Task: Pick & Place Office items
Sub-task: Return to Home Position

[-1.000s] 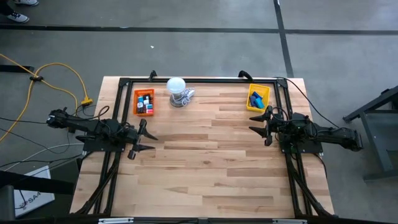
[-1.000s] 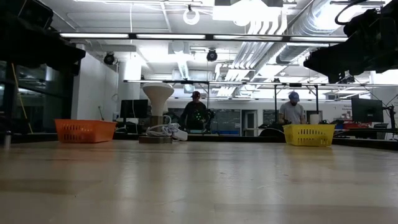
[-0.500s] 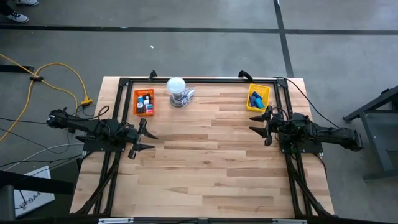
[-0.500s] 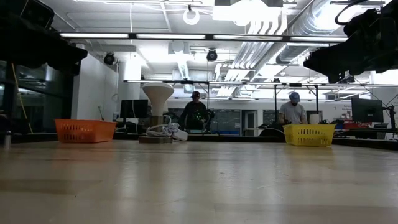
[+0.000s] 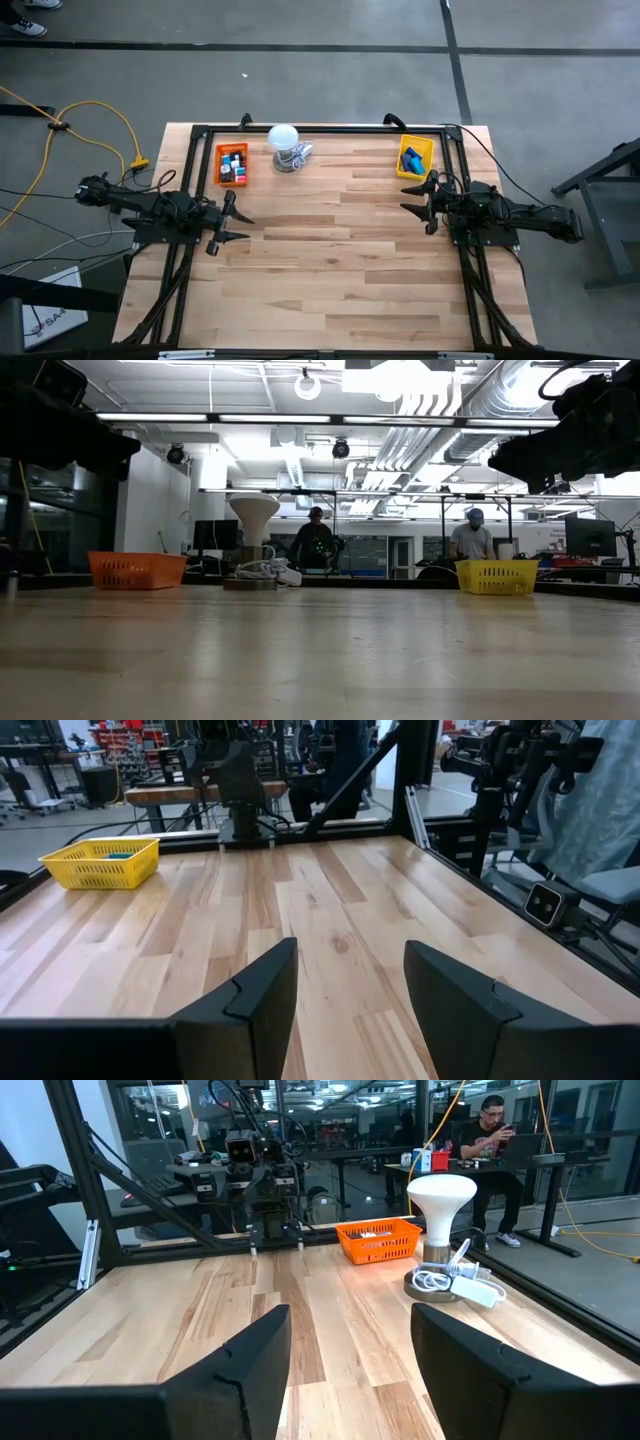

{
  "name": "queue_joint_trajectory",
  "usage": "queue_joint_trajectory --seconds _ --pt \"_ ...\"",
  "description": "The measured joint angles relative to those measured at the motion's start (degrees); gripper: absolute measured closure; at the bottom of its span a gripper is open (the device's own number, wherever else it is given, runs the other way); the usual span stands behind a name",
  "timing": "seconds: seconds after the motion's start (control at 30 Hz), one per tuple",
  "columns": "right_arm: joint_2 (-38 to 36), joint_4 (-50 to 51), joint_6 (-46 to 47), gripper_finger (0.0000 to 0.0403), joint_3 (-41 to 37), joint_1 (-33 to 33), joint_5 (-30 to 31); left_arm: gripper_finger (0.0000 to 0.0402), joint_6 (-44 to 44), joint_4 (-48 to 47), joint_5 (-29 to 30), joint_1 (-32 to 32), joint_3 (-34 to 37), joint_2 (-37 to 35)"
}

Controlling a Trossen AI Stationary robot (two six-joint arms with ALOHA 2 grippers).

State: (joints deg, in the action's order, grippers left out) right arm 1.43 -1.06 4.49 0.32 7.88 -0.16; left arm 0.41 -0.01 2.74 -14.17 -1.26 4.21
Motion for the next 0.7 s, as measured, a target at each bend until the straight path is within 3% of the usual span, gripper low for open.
queue_joint_trajectory --seconds 0.27,0.5,0.7 --pt "0.0 0.0 0.0 0.0208 0.0 0.0 0.0 0.0224 0.3 1.2 0.0 0.0 0.0 0.0" --pt "0.0 0.0 0.0 0.0208 0.0 0.0 0.0 0.0224 8.9 1.6 0.2 0.0 0.0 0.0" --pt "0.0 0.0 0.0 0.0208 0.0 0.0 0.0 0.0224 6.4 1.7 0.2 0.0 0.0 0.0"
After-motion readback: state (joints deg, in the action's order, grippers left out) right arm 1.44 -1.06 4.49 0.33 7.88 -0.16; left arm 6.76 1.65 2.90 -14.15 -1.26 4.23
